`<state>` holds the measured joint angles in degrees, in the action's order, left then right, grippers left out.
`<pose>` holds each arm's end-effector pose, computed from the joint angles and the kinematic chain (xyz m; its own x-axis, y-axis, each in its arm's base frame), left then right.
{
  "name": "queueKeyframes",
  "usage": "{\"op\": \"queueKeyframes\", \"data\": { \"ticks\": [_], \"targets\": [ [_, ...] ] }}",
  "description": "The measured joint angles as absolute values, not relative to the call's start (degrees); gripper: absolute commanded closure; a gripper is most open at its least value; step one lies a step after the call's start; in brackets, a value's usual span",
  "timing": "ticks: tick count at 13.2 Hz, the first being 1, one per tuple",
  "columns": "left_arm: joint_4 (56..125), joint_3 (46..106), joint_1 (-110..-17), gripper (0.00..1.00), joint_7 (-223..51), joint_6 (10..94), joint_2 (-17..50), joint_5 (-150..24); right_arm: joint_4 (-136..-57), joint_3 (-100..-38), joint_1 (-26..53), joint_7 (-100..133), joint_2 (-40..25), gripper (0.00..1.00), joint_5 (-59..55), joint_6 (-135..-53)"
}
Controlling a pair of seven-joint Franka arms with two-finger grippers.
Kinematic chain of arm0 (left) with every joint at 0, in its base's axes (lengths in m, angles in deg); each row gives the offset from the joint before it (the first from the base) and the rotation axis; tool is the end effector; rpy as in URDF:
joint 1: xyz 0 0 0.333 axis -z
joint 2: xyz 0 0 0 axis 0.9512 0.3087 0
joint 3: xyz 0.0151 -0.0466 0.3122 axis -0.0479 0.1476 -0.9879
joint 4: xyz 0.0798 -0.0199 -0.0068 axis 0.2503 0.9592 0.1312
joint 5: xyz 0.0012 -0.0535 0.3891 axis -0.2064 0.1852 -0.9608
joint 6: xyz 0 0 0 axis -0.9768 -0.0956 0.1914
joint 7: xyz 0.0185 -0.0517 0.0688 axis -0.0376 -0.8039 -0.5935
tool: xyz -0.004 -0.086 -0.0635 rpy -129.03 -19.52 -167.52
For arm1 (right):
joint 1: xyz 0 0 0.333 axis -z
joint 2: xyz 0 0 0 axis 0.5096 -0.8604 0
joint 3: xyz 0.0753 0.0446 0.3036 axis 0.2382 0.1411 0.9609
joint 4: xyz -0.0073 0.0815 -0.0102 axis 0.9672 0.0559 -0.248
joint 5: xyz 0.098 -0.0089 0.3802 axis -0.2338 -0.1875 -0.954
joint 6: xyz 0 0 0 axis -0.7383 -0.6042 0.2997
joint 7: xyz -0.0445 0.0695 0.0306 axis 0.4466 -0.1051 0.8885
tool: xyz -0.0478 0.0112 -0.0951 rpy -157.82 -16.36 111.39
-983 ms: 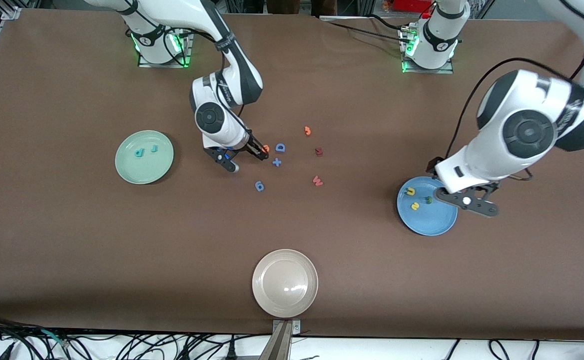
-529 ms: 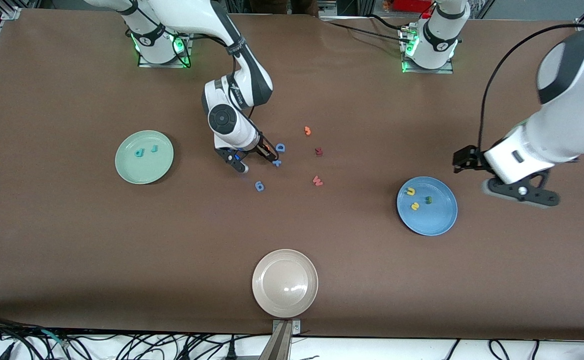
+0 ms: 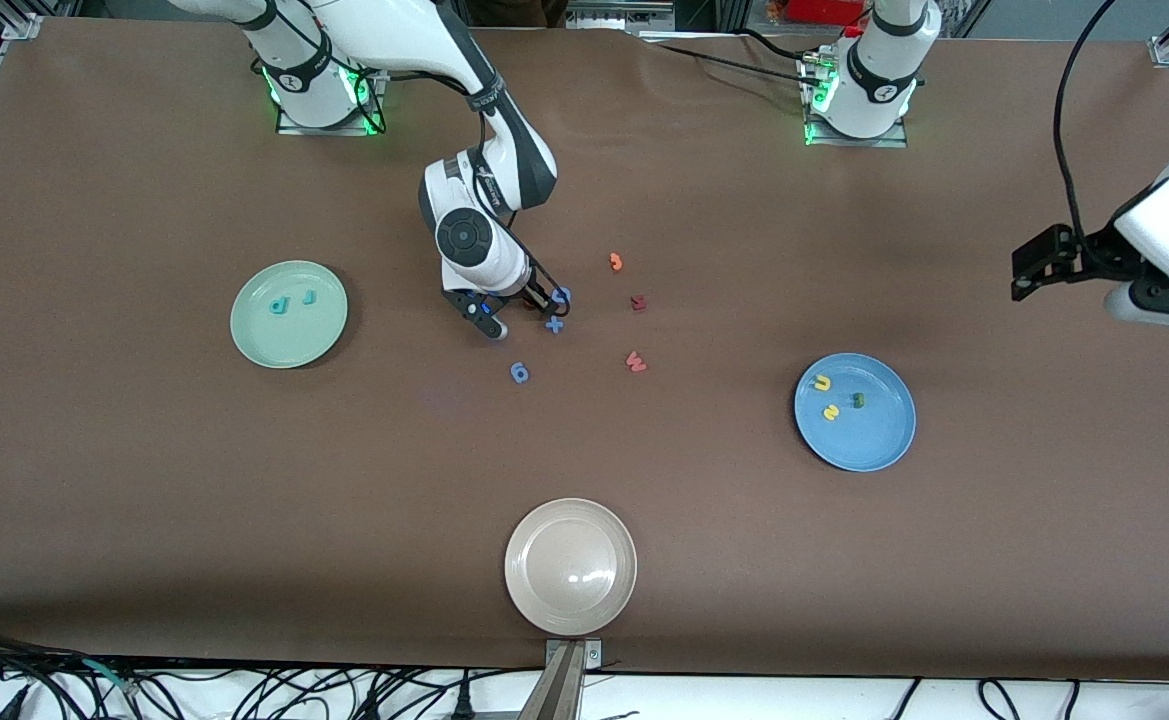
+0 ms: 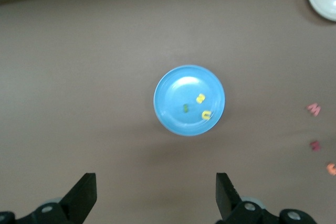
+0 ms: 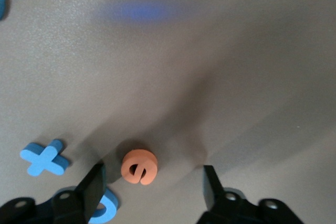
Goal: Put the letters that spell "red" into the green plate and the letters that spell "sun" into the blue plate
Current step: 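Carry the orange e onto the green plate and open the right gripper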
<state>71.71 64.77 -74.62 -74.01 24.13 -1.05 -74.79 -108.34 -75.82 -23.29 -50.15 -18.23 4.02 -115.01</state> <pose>0.5937 -0.0353 0.6167 0.9861 -0.1658 -0.0080 -0.1659 -0.9856 -0.0335 0.4471 0.4083 0.1667 0.7172 -0.6529 -0.2436 -0.6627 -0.7471 0.0513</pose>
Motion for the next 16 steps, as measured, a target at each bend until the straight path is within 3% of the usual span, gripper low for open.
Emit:
{"op": "queueKeyframes", "data": {
  "ticks": [7, 12, 16],
  "targets": [
    [82.7, 61.1, -71.8, 0.0, -73.4, 28.1, -7.2, -71.0, -107.4, -75.8, -23.3, -50.4, -18.2, 0.91, 3.8, -114.9],
    [85.2, 60.2, -73.6, 0.0, -74.9, 28.1, -10.3, -68.3, -107.4, -76.1, -23.4, -50.2, -18.1, 0.96, 3.9, -113.6],
    [85.2, 60.4, -72.4, 0.0, -76.6, 28.1, -10.4, -70.0, -106.3, -82.0, -23.5, -45.5, -15.3, 0.96, 3.9, -102.0]
  ]
}}
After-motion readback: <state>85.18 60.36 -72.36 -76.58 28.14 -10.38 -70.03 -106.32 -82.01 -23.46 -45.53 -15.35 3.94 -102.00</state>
